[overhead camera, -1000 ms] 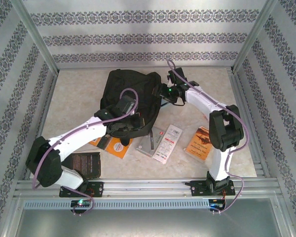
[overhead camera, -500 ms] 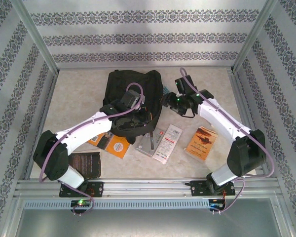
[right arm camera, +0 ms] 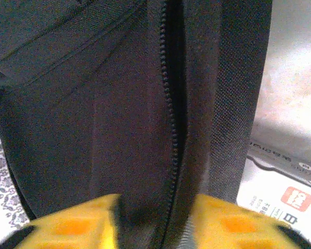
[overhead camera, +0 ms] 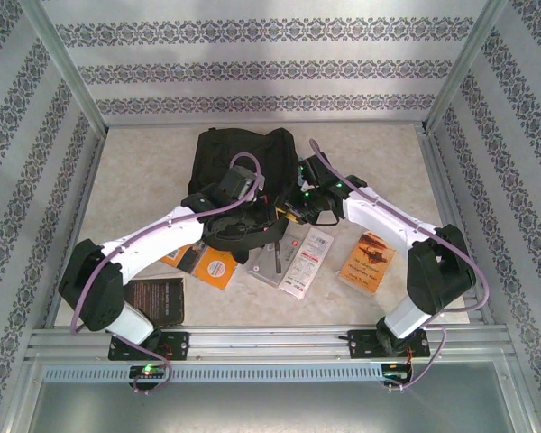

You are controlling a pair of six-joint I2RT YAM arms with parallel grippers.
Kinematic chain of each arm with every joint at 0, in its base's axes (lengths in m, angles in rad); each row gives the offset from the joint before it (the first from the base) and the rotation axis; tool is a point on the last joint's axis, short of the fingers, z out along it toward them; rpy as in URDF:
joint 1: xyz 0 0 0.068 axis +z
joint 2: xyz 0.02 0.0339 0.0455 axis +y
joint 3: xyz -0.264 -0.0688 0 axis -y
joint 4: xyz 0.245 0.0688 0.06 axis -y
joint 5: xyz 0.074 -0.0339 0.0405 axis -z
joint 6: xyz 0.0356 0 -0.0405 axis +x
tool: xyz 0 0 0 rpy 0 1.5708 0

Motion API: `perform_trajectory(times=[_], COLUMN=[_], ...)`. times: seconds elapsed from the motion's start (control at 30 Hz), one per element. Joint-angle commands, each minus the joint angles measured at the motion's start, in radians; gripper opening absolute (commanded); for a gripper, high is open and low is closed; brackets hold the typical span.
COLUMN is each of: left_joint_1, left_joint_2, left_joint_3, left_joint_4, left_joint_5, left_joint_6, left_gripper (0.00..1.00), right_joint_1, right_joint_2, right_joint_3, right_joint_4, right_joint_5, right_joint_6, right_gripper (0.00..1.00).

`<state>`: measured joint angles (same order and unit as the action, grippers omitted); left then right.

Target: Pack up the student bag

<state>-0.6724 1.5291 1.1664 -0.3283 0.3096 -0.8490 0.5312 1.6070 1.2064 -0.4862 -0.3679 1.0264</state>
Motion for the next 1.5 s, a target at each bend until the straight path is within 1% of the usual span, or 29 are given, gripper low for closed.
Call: perform_trajectory(times=[0.0, 0.07, 0.1, 0.13, 0.33, 0.43, 0.63, 0.77, 0.93, 1.03, 1.13, 1.27, 1.33, 1.37, 1.4, 1.43, 1.47], left_joint_1=[0.002, 0.005, 0.008, 0.012, 0.043, 0.059, 0.126, 0.157, 0.224, 0.273, 0.289, 0.286, 0.270, 0.261, 0.251, 0.239, 0.231], left_joint_2=[-0.052, -0.061, -0.067, -0.073, -0.140, -0.181, -0.264, -0.301, -0.344, -0.358, -0.362, -0.343, -0.337, -0.336, -0.329, -0.322, -0.314], left_joint_3=[-0.013, -0.017, -0.025, -0.033, -0.106, -0.142, -0.218, -0.246, -0.275, -0.259, -0.228, -0.217, -0.221, -0.219, -0.212, -0.203, -0.192], left_joint_4=[0.037, 0.024, 0.020, 0.019, 0.011, -0.002, -0.029, -0.057, -0.091, -0.138, -0.176, -0.135, -0.087, -0.072, -0.058, -0.048, -0.040], left_joint_5=[-0.030, -0.051, -0.062, -0.069, -0.080, -0.084, -0.070, -0.069, -0.070, -0.069, -0.076, 0.015, 0.052, 0.061, 0.068, 0.075, 0.080], left_joint_6=[0.008, 0.020, 0.025, 0.026, -0.009, -0.021, -0.027, -0.014, 0.011, 0.063, 0.105, 0.080, 0.051, 0.042, 0.032, 0.024, 0.014], left_gripper=[0.00, 0.00, 0.00, 0.00, 0.00, 0.00, 0.00, 0.00, 0.00, 0.00, 0.00, 0.00, 0.00, 0.00, 0.00, 0.00, 0.00], right_joint_1=[0.013, 0.013, 0.013, 0.013, 0.006, -0.004, -0.018, -0.038, -0.065, -0.089, -0.104, -0.106, -0.106, -0.106, -0.106, -0.106, -0.104], right_joint_2=[-0.002, -0.007, -0.010, -0.010, -0.010, -0.010, -0.019, -0.023, -0.029, -0.020, 0.000, 0.047, 0.077, 0.089, 0.102, 0.111, 0.113], right_joint_3=[-0.007, -0.004, -0.005, -0.004, -0.005, -0.010, -0.011, -0.015, -0.003, 0.011, 0.037, 0.125, 0.186, 0.213, 0.246, 0.279, 0.300], right_joint_4=[-0.006, -0.031, -0.040, -0.049, -0.090, -0.094, -0.113, -0.126, -0.145, -0.144, -0.135, -0.143, -0.161, -0.168, -0.187, -0.212, -0.232], right_joint_5=[0.011, 0.043, 0.052, 0.060, 0.117, 0.126, 0.153, 0.165, 0.201, 0.190, 0.160, 0.158, 0.172, 0.176, 0.186, 0.201, 0.221], right_joint_6=[-0.014, -0.039, -0.053, -0.062, -0.125, -0.143, -0.184, -0.215, -0.261, -0.281, -0.307, -0.349, -0.361, -0.363, -0.365, -0.364, -0.361], right_gripper=[0.20, 0.10, 0.03, 0.00, 0.00, 0.00, 0.00, 0.00, 0.00, 0.00, 0.00, 0.01, 0.06, 0.12, 0.27, 0.39, 0.45])
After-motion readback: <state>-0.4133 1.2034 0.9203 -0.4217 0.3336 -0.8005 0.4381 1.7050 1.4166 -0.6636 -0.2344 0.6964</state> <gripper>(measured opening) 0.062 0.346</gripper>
